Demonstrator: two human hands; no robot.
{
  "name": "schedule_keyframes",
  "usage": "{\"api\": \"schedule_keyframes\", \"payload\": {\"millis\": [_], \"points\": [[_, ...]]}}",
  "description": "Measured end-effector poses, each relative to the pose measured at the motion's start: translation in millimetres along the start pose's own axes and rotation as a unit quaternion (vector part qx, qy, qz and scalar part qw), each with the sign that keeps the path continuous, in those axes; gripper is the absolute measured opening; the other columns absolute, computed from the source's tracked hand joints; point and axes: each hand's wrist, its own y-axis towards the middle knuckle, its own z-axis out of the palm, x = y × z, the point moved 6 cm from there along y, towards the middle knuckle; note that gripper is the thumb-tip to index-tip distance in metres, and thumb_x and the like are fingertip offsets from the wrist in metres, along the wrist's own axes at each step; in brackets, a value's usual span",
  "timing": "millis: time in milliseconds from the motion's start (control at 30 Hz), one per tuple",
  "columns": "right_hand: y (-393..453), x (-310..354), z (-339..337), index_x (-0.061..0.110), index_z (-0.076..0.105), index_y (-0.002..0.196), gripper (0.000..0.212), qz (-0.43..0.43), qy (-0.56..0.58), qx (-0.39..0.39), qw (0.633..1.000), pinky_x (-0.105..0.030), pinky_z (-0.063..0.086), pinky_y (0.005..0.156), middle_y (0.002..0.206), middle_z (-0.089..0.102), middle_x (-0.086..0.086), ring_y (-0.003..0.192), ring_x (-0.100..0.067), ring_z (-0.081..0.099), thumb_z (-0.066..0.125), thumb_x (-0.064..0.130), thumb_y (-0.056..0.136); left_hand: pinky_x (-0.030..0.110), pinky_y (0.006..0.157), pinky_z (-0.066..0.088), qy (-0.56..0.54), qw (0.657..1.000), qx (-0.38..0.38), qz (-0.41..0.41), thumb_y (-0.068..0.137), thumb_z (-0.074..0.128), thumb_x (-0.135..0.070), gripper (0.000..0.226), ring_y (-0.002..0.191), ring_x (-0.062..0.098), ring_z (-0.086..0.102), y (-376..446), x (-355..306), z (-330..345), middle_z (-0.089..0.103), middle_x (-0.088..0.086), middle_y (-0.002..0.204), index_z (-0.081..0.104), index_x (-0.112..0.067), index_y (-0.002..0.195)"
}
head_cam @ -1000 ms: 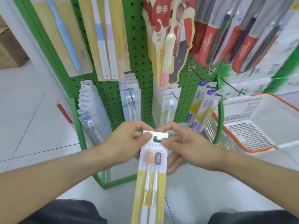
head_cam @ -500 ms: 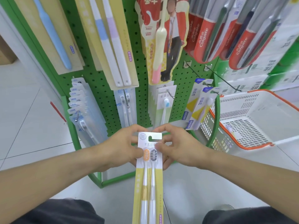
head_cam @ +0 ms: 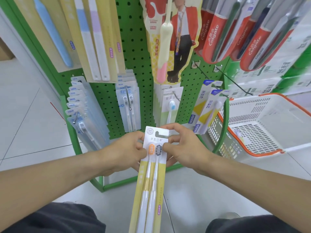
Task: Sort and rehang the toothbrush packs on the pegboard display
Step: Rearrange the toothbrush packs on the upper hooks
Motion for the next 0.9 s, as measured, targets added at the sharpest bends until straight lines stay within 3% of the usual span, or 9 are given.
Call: {"api": "schedule_keyframes", "payload": {"millis": [167,300,433,600,767,833,900], "points": [[7,5,-7,0.020,0.057,0.123,0.046,-0.012,-0.009,-0.006,1.000,-0.042,0.063,0.058,0.085,0.064,-0.011,0.061,-0.027,0.069,0.064,-0.009,0.089,0.043,0.084,0.062,-0.021,1.000,0.011,-0.002,0.090,0.056,0.015,0.048,0.091,0.028,0.076,3,3,1,0.078,0.012,0.098,0.051,-0.018,0.125],[11,6,-13,0.020,0.056,0.126,0.049,-0.009,-0.002,-0.012,1.000,-0.044,0.063,0.063,0.089,0.063,-0.009,0.062,-0.026,0.069,0.064,-0.009,0.088,0.039,0.078,0.063,-0.029,0.999,0.035,-0.006,0.097,0.055,0.005,0.033,0.086,0.022,0.077,3,-1,9,0.079,0.007,0.095,0.056,-0.019,0.120],[14,-1,-14,0.019,0.049,0.133,0.059,0.018,-0.021,0.022,0.999,-0.045,0.064,0.072,0.099,0.069,-0.010,0.084,-0.040,0.074,0.067,-0.011,0.086,0.036,0.070,0.064,-0.023,0.999,0.023,0.008,0.095,0.052,0.010,0.031,0.078,0.020,0.076,4,-4,9,0.079,0.009,0.092,0.057,-0.016,0.112],[6,-14,0,0.009,0.060,0.126,0.028,0.068,-0.062,0.129,0.987,-0.045,0.063,0.083,0.099,0.076,-0.014,0.081,-0.028,0.074,0.052,0.002,0.100,0.041,0.071,0.064,-0.027,1.000,-0.009,0.008,0.093,0.055,0.010,0.029,0.079,0.025,0.076,7,2,8,0.078,0.010,0.090,0.054,-0.014,0.109],[8,-11,-2,-0.005,0.062,0.112,0.016,0.039,-0.041,0.100,0.993,-0.044,0.065,0.071,0.087,0.072,-0.016,0.073,-0.026,0.072,0.052,-0.002,0.100,0.032,0.073,0.062,-0.027,1.000,-0.012,0.001,0.081,0.064,0.019,0.057,0.084,0.019,0.075,11,9,7,0.077,0.005,0.092,0.054,-0.018,0.122],[11,-10,-5,-0.005,0.063,0.111,0.016,0.028,-0.038,0.076,0.996,-0.041,0.064,0.066,0.091,0.074,-0.020,0.070,-0.024,0.072,0.055,-0.004,0.098,0.036,0.079,0.063,-0.025,0.999,0.027,-0.005,0.084,0.063,0.017,0.050,0.086,0.018,0.075,11,10,13,0.079,0.005,0.092,0.059,-0.017,0.121],[12,-10,-7,-0.003,0.064,0.111,0.017,0.027,-0.039,0.065,0.997,-0.036,0.063,0.061,0.095,0.076,-0.018,0.070,-0.022,0.072,0.058,-0.005,0.095,0.033,0.073,0.063,-0.028,0.997,0.071,-0.015,0.092,0.056,0.013,0.038,0.081,0.015,0.075,7,11,22,0.079,0.002,0.086,0.065,-0.015,0.115]]}}
